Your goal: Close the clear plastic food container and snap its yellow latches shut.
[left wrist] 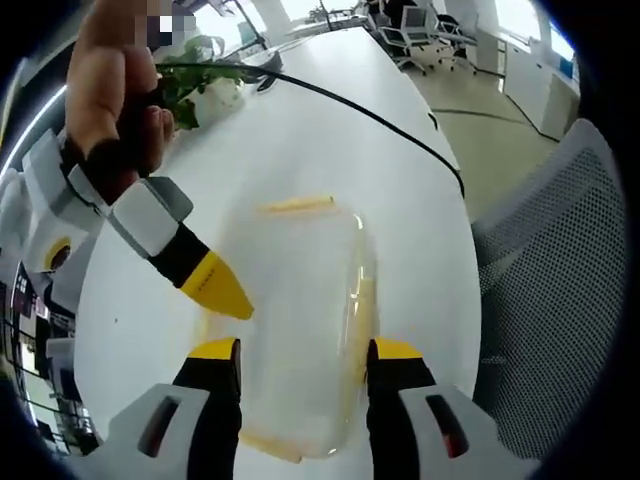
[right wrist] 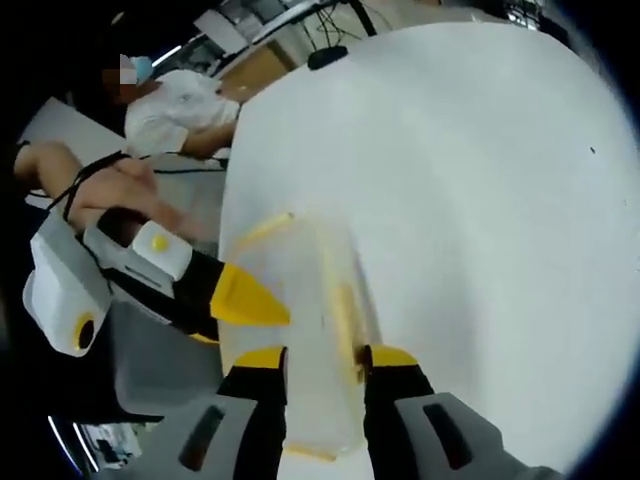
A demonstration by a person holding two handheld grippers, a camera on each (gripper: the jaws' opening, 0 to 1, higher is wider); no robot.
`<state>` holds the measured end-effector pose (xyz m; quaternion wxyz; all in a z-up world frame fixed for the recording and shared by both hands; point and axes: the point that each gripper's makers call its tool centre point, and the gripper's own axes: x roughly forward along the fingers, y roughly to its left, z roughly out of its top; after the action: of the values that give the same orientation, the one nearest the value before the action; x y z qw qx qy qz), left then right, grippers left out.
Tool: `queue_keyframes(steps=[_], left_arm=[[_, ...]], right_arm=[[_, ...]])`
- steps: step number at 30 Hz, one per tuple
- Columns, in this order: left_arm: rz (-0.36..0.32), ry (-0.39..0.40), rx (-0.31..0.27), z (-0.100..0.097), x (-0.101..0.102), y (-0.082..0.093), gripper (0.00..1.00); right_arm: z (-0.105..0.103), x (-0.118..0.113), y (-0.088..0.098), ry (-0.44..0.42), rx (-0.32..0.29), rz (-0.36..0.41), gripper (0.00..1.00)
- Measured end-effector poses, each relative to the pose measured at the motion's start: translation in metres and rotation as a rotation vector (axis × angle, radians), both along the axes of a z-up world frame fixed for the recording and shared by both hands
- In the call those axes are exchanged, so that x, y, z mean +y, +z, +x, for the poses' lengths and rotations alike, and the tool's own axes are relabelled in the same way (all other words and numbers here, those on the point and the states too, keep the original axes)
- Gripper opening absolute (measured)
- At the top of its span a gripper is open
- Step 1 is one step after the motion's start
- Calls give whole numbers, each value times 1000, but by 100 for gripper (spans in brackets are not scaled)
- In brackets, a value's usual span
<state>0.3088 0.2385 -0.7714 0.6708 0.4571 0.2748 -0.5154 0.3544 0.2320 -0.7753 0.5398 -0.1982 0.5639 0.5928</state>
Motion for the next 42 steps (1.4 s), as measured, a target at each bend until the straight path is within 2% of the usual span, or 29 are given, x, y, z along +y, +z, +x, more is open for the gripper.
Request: queue_keyframes(steps=[10, 17, 22, 29, 32, 35, 38, 39, 41, 42], left_arm=[[11, 5, -1, -2, -1, -1, 49], [18, 7, -4, -1, -2, -1, 49], [41, -7, -8, -5, -3, 0, 49], [66, -9, -4, -6, -3, 1, 50], [45, 10, 21, -6, -3, 2, 50], [31, 9, 55, -5, -2, 4, 51], [48, -33, 93, -14, -2, 2, 60], [55, -60, 108, -19, -3, -2, 67], [86, -92, 115, -25, -1, -9, 87], [102, -96, 108, -26, 0, -13, 92]], right_arm=[[-1, 2, 2, 31, -40, -23, 28], [1, 1, 3, 11, -49, -9, 28], [-1, 1, 4, 18, -55, -31, 28], [-1, 2, 8, 66, -158, -31, 28], [-1, 2, 9, 48, -203, -20, 28], [-11, -3, 4, 86, -235, -15, 49], [-5, -6, 5, 78, -297, -7, 60], [-6, -10, 4, 81, -304, -13, 64], [-12, -19, 1, 91, -310, -32, 73], [-15, -21, 1, 88, -311, -27, 74]])
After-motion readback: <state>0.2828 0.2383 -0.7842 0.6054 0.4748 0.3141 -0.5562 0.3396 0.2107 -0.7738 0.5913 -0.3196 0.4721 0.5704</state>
